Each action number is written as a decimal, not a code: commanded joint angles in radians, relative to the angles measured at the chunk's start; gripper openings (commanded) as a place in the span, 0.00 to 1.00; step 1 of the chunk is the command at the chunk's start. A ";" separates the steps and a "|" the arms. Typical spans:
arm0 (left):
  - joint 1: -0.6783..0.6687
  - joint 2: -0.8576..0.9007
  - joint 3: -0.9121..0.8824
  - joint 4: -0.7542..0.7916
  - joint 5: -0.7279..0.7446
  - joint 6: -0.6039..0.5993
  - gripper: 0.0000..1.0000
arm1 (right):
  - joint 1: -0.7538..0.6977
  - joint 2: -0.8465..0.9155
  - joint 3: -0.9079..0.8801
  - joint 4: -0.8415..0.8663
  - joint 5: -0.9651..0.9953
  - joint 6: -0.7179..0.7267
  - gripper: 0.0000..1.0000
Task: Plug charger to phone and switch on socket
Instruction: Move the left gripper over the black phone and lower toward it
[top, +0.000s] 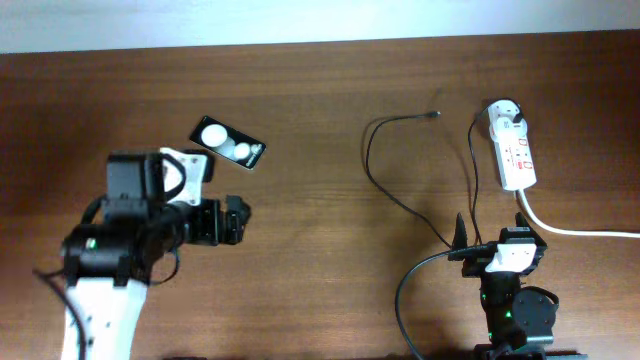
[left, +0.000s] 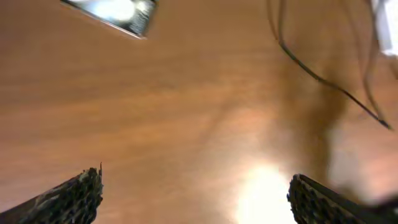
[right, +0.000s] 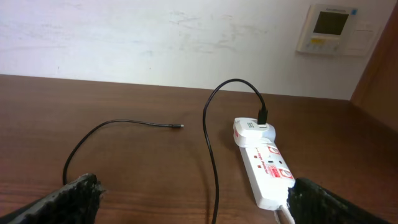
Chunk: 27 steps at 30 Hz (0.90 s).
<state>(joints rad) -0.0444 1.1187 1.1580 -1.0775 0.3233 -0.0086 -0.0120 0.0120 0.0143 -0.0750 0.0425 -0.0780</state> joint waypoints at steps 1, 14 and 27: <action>0.003 0.106 0.013 -0.006 0.240 -0.010 0.99 | 0.005 -0.006 -0.009 -0.004 -0.006 0.004 0.99; -0.074 0.274 0.091 0.066 -0.302 -0.611 0.99 | 0.005 -0.006 -0.009 -0.004 -0.006 0.004 0.99; -0.074 0.274 0.157 0.123 -0.481 -0.729 0.99 | 0.005 -0.006 -0.009 -0.004 -0.006 0.004 0.99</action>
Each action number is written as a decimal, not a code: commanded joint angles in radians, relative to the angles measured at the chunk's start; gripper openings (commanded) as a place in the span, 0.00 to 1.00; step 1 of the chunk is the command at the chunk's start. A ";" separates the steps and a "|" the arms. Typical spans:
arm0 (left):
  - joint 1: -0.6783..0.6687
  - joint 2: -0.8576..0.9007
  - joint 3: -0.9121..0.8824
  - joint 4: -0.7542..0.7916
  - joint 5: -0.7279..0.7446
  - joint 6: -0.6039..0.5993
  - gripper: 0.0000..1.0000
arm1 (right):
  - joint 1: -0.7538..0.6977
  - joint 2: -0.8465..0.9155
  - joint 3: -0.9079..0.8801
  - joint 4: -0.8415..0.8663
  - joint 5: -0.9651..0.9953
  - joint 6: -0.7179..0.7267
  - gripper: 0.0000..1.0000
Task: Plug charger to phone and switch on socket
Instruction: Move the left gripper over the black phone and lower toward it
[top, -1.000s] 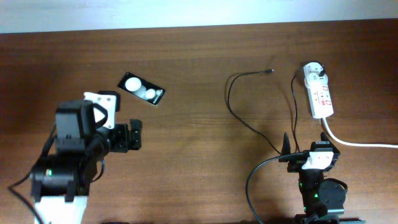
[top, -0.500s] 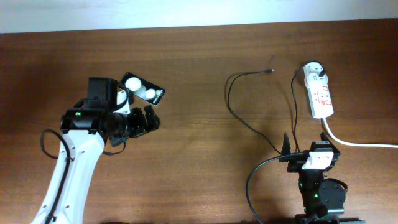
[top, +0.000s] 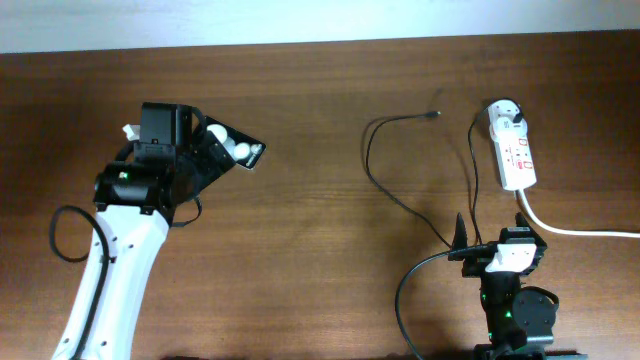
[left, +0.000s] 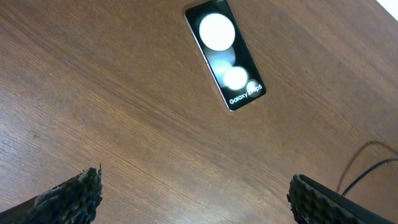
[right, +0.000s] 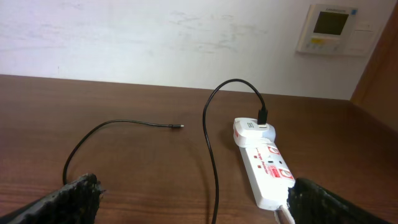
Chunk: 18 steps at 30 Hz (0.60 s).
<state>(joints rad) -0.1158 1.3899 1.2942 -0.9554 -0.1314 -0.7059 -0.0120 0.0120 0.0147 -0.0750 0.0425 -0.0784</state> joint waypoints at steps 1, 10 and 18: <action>-0.002 0.002 0.021 -0.003 -0.027 -0.031 1.00 | 0.005 -0.006 -0.009 -0.004 -0.006 0.004 0.99; -0.002 0.003 0.044 0.027 -0.027 -0.032 0.97 | 0.005 -0.006 -0.009 -0.004 -0.006 0.004 0.99; -0.002 0.003 0.064 0.027 -0.027 -0.031 0.96 | 0.005 -0.006 -0.009 -0.004 -0.006 0.004 0.99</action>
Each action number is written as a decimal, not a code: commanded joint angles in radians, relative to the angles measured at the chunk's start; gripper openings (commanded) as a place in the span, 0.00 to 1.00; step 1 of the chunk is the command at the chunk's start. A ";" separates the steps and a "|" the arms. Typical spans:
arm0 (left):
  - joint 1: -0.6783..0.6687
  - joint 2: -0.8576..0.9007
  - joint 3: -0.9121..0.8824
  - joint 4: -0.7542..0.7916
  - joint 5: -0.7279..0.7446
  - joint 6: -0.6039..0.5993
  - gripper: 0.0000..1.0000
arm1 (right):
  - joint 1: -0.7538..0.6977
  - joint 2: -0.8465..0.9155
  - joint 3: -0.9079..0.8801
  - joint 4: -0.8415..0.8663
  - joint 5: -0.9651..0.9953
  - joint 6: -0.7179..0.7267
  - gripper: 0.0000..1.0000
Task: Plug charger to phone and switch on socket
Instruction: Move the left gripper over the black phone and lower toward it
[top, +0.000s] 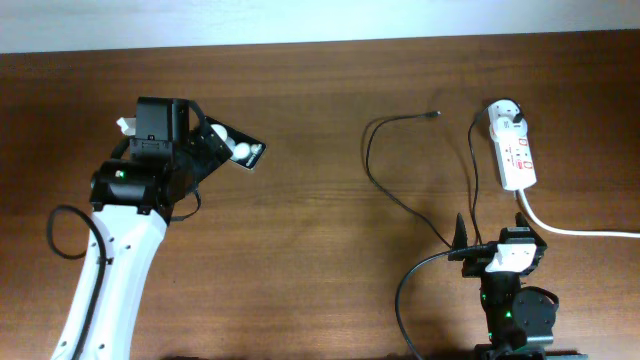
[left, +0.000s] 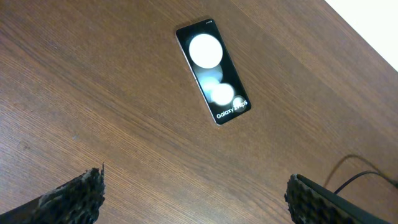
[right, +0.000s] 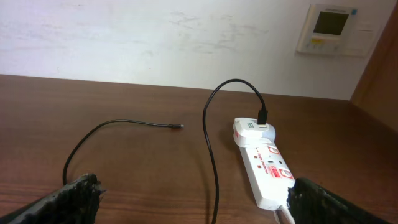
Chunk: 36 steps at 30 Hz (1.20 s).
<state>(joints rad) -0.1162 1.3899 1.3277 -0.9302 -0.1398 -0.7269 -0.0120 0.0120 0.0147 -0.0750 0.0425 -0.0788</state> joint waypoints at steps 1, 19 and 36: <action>-0.002 0.007 0.032 0.002 -0.018 -0.011 0.96 | 0.005 -0.006 -0.009 -0.004 -0.006 0.005 0.99; -0.001 0.214 0.244 -0.299 -0.023 -0.002 0.99 | 0.005 -0.006 -0.009 -0.004 -0.006 0.005 0.99; -0.001 0.215 0.279 -0.203 0.011 0.046 1.00 | 0.005 -0.006 -0.009 -0.004 -0.006 0.005 0.99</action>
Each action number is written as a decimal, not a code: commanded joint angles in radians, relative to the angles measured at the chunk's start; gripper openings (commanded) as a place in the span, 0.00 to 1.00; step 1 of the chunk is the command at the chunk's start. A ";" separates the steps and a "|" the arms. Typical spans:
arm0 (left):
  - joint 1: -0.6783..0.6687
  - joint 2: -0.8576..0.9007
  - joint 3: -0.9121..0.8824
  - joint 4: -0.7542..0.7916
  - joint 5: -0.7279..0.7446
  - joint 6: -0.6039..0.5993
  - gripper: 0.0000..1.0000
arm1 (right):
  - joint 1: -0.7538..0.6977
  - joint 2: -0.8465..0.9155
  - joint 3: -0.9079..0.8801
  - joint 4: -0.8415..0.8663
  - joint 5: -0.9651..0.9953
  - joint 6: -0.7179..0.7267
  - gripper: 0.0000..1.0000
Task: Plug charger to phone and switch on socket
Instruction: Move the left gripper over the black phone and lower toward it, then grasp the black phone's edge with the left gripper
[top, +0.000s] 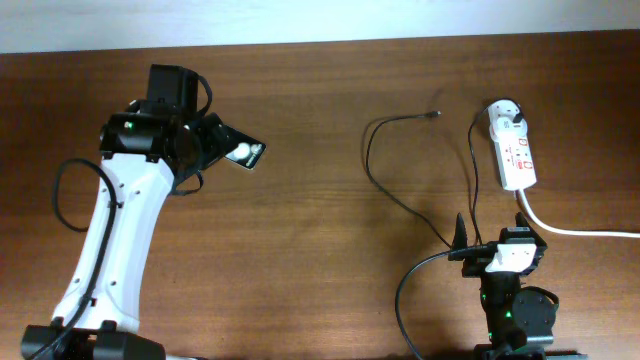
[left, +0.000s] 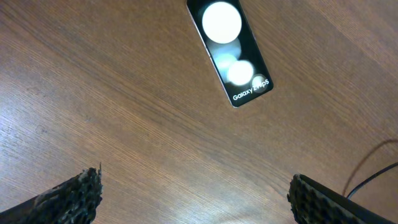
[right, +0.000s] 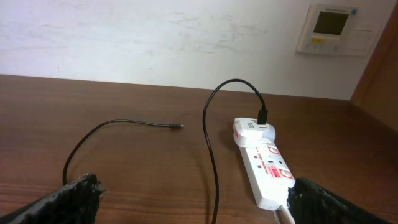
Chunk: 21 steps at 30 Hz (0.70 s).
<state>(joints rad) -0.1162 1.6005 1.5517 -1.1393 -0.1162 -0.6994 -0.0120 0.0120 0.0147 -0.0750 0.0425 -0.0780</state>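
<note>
A black phone (top: 243, 152) (left: 229, 52) lies flat on the wooden table at the back left, its screen reflecting lights. My left gripper (left: 194, 199) hovers open above it, the phone just ahead of its wide-apart fingers; in the overhead view the left arm hides part of the phone. A thin black charger cable (top: 380, 175) (right: 210, 143) runs from a white adapter in the power strip (top: 511, 150) (right: 264, 165), and its free plug tip (top: 434, 115) (right: 178, 127) lies on bare wood. My right gripper (right: 193, 199) stands open at the front right, facing the strip.
A thick white mains cord (top: 575, 229) leaves the power strip toward the right edge. A white wall with a thermostat panel (right: 331, 28) stands behind the table in the right wrist view. Brown wood (top: 320, 260) stretches between the two arms.
My left gripper has shifted a little farther back over the table; the phone now sits higher and more to the right in its wrist view. The right arm, cable and strip are unchanged.
My left gripper first hung open over the table's front left, well short of the phone. Then it stood over the phone, then held there with small shifts, and now remains open above it. The right gripper has stayed open and still throughout.
</note>
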 joint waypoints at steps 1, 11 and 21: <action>-0.001 0.004 0.066 0.010 -0.013 0.019 1.00 | 0.005 -0.006 -0.009 -0.004 -0.006 0.004 0.99; -0.001 0.072 0.193 0.038 -0.048 0.019 1.00 | 0.005 -0.006 -0.009 -0.004 -0.006 0.004 0.99; -0.002 0.251 0.413 0.020 -0.046 -0.013 1.00 | 0.005 -0.006 -0.009 -0.004 -0.006 0.004 0.99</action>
<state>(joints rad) -0.1162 1.8183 1.9396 -1.1316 -0.1474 -0.6971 -0.0120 0.0120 0.0147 -0.0750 0.0425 -0.0788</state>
